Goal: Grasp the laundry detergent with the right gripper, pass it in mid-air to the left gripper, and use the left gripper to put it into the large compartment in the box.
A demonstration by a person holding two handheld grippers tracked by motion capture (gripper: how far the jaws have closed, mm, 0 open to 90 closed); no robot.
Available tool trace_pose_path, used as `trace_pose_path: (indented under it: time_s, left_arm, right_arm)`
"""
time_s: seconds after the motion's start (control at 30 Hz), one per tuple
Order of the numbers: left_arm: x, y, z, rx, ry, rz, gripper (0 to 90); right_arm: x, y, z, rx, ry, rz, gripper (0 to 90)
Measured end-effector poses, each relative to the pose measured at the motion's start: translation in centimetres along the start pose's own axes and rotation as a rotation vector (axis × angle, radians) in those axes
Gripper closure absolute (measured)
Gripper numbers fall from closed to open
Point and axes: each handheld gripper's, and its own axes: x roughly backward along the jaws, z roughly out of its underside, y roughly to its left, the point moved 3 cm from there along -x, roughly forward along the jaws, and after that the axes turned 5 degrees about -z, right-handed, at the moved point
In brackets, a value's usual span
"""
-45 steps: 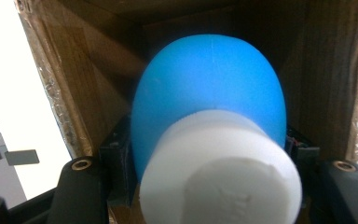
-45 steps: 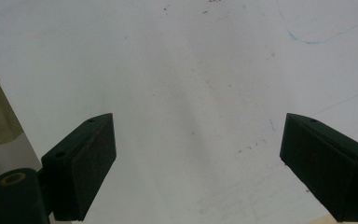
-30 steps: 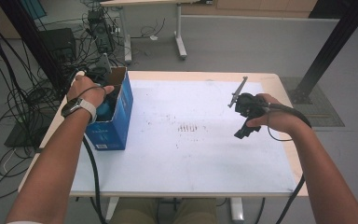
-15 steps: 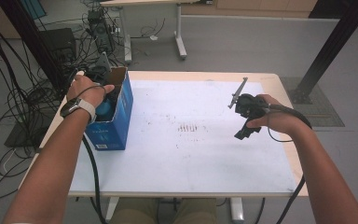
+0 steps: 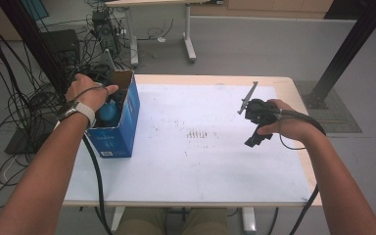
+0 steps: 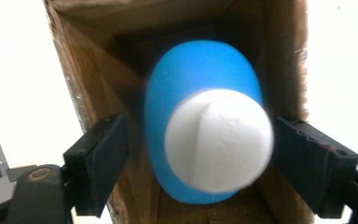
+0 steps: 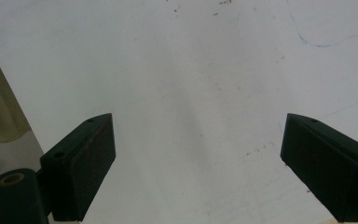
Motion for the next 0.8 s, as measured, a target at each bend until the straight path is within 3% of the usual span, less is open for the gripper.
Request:
trace_pose_path:
  time_s: [0.17,0.33,0.5,0.8]
  left_arm:
    - [1.0,-0.1,-0.2,-0.032,-0.003,-0.001,13.0]
    - [2.2,-0.3,-0.1,-0.069,0.003,0.035,9.3]
    - [4.1,-0.5,0.0,-0.121,-0.030,0.028,8.0]
    - [8.8,-2.0,0.9,-0.304,-0.131,0.035,7.4]
  right_arm:
    - [0.1,0.1,0.0,-0.003,0.002,0.003,10.2]
    - [0.3,0.0,0.3,-0.011,0.006,0.007,10.2]
    - [0.6,-0.2,0.6,-0.022,-0.001,0.020,8.6]
    - [0.6,-0.6,1.2,-0.048,-0.008,0.006,8.4]
